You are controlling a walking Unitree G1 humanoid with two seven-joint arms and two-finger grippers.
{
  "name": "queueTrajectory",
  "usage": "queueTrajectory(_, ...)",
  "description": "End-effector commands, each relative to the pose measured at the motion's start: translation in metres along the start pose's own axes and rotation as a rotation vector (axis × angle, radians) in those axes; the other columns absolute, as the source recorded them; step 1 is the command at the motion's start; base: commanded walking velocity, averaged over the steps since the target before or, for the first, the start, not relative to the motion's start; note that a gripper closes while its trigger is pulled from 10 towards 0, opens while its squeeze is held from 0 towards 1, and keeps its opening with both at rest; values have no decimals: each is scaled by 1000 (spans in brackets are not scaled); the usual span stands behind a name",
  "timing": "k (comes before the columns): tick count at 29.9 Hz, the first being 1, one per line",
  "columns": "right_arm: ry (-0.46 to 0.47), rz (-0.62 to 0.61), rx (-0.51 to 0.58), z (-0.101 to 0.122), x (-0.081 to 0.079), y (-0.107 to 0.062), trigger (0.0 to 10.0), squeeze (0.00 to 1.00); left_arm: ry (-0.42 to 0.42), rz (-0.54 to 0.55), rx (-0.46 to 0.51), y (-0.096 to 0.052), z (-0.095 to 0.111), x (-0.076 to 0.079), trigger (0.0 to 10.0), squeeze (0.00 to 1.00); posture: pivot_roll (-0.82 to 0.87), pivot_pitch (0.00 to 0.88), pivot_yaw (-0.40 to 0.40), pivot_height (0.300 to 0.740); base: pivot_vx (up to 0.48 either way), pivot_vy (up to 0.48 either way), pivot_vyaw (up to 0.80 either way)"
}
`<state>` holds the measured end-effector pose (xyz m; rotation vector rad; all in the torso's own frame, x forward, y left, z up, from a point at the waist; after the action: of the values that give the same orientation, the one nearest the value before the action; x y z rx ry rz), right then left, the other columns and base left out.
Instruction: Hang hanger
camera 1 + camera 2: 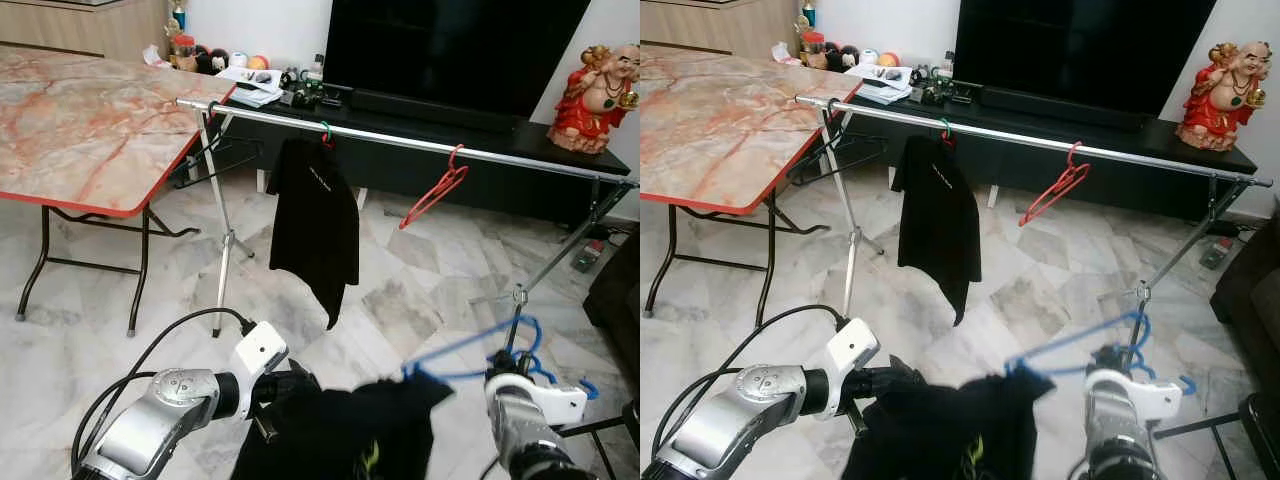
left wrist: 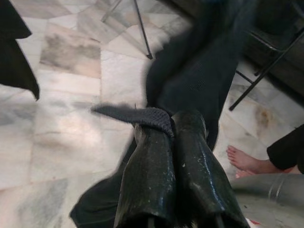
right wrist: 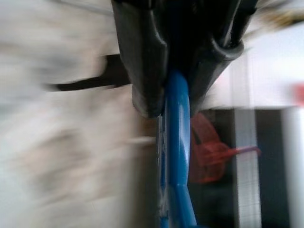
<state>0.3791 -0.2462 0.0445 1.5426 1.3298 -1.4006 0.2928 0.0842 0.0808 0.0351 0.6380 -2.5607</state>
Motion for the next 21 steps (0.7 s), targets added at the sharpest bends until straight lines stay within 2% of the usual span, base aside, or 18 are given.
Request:
queueTrajectory(1,4,164,-40,-8,-35,8,10000,0,10,-12,16,1,2,2,0,0,146,18,-140,740,0,0,0)
queueTrajectory(2,-29,203,-96,-18,-41,8,10000,0,10,-15,17,1,2,3,0,0,145,18,-141,740,0,0,0)
queueTrajectory(3,-133,199,-161,-30,-40,8,10000,0,13,-23,18,1,2,4,0,0,145,17,-141,740,0,0,0)
queueTrajectory(5,-708,118,-244,-47,-22,7,10000,0,19,-35,18,1,2,6,0,0,144,18,-142,740,0,0,0)
queueTrajectory(6,-1033,83,-280,-51,-11,4,10000,0,20,-37,18,1,2,6,0,0,143,19,-143,740,0,0,0)
queueTrajectory(7,-1304,62,-315,-53,-1,2,10000,0,21,-39,17,1,2,6,0,0,143,19,-143,740,0,0,0)
queueTrajectory(8,-1468,45,-340,-52,7,-1,10000,0,22,-41,15,1,2,6,0,0,140,19,-146,740,0,0,0)
queueTrajectory(9,-1687,39,-315,-43,10,-2,10000,0,28,-46,6,1,0,7,0,0,142,19,-148,740,0,0,0)
queueTrajectory(10,-1725,40,-296,-40,9,-2,10000,0,29,-46,3,1,-1,7,0,0,142,19,-148,740,0,0,0)
queueTrajectory(12,-1708,38,-205,-29,-1,1,10000,0,29,-45,-1,1,-2,8,0,0,145,20,-149,740,0,0,0)
queueTrajectory(13,-1710,57,-128,-22,-12,2,10000,0,26,-51,2,2,-2,9,0,0,144,21,-148,740,0,0,0)
queueTrajectory(14,-1710,57,-128,-22,-12,2,10000,0,26,-51,2,2,-2,9,0,0,144,21,-148,740,0,0,0)
queueTrajectory(16,-1627,134,-59,-23,-29,3,10000,0,22,-65,7,2,-1,12,0,0,140,21,-145,740,0,0,0)
queueTrajectory(17,-1627,134,-59,-23,-29,3,10000,0,22,-65,7,2,-1,12,0,0,140,21,-145,740,0,0,0)
queueTrajectory(18,-1537,159,-45,-25,-32,3,10000,0,21,-73,9,2,-1,13,0,0,138,20,-144,740,0,0,0)
queueTrajectory(20,-1468,165,-38,-27,-33,3,10000,0,21,-76,9,2,-1,13,0,0,140,20,-145,740,0,0,0)
queueTrajectory(21,-1344,159,-39,-27,-32,2,10000,0,19,-83,11,2,-1,14,0,0,144,19,-145,740,0,0,0)
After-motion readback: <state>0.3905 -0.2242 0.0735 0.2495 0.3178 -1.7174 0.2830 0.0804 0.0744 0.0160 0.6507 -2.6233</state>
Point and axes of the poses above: a point about 5 cm out from each wrist's last joint towards the gripper, its own y axis pointing out of the wrist towards the gripper, its own z axis along the axis of the wrist's last joint, x = y × z, the point moved 5 cm from there along y, pointing out of the wrist towards the gripper, and after that the axes turned 12 degrees about y, right-handed, at the moved point
